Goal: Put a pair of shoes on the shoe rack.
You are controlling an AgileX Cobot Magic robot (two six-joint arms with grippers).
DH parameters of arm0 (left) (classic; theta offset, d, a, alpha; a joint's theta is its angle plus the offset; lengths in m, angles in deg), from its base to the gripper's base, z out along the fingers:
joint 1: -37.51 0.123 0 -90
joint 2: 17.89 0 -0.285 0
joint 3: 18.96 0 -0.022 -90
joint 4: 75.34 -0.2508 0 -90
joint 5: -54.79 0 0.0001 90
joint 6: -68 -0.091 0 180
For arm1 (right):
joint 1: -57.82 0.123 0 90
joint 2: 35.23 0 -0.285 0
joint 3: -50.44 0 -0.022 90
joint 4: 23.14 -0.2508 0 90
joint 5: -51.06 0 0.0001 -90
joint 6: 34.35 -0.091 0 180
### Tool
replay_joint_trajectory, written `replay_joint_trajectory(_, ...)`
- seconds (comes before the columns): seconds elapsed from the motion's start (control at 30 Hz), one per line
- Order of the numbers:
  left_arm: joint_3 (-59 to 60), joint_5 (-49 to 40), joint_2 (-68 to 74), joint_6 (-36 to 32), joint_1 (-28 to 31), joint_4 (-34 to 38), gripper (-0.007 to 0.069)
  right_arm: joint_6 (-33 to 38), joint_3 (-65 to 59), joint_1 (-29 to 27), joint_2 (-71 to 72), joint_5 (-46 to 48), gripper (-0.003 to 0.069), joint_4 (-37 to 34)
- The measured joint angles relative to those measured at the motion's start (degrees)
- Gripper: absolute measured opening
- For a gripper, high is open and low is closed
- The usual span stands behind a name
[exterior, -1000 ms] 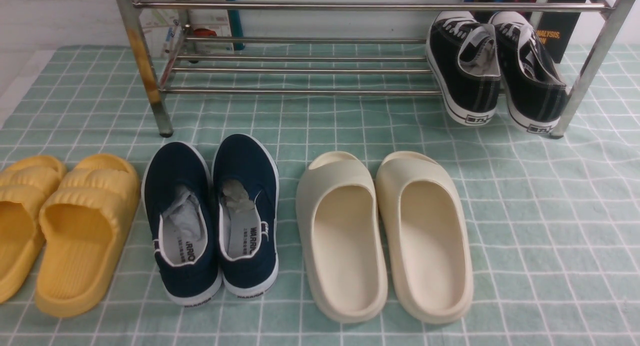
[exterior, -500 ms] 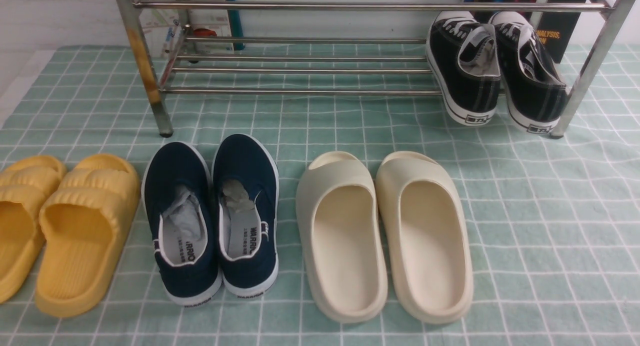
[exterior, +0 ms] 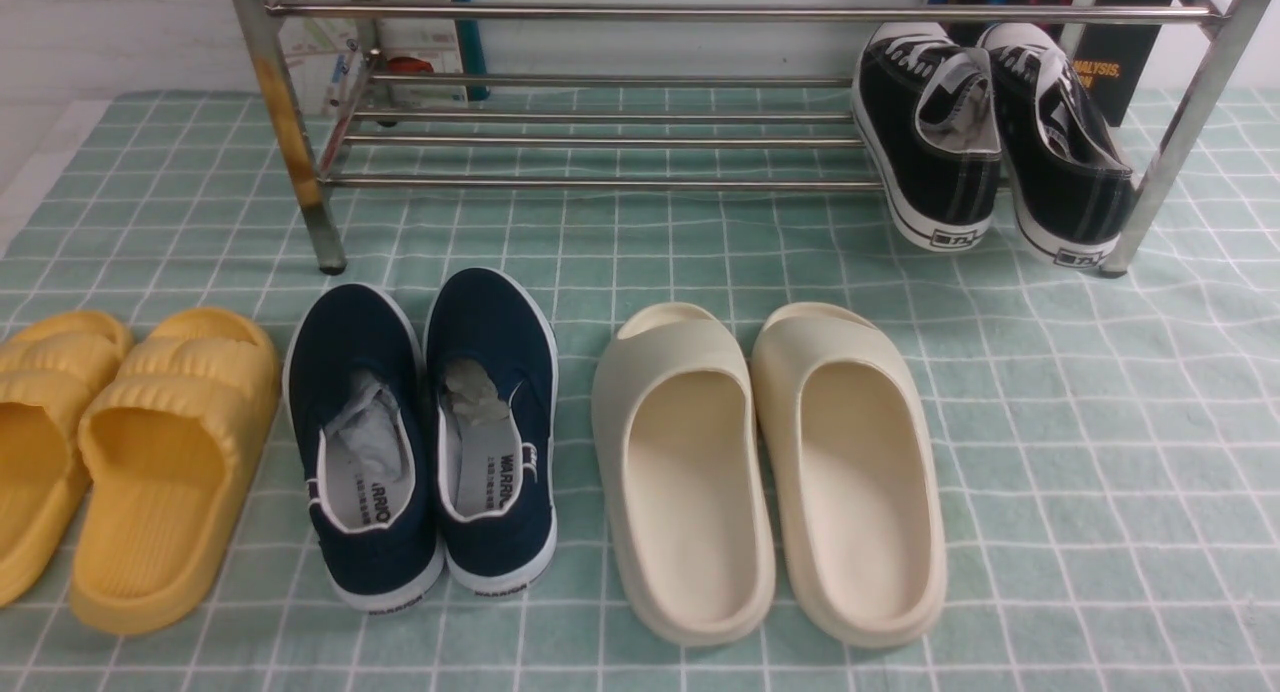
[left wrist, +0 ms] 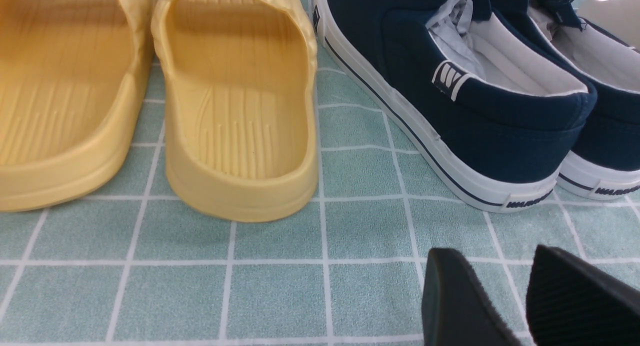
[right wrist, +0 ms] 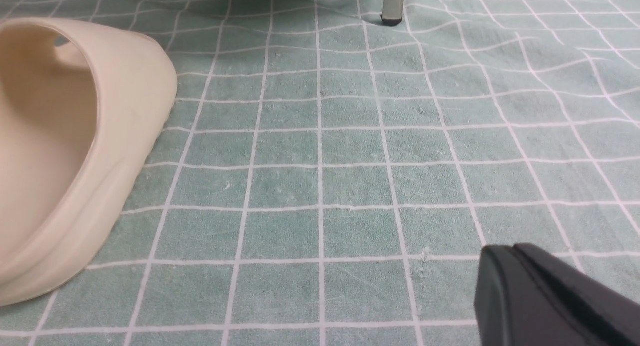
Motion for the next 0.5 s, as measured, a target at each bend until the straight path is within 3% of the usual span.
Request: replay_joint_trajectory(0.5,0.0,0.0,0.0,0.0,0.0,0.0,0.0237,0.0,0.0,0.0,0.0,0.0,0.0040,0.0)
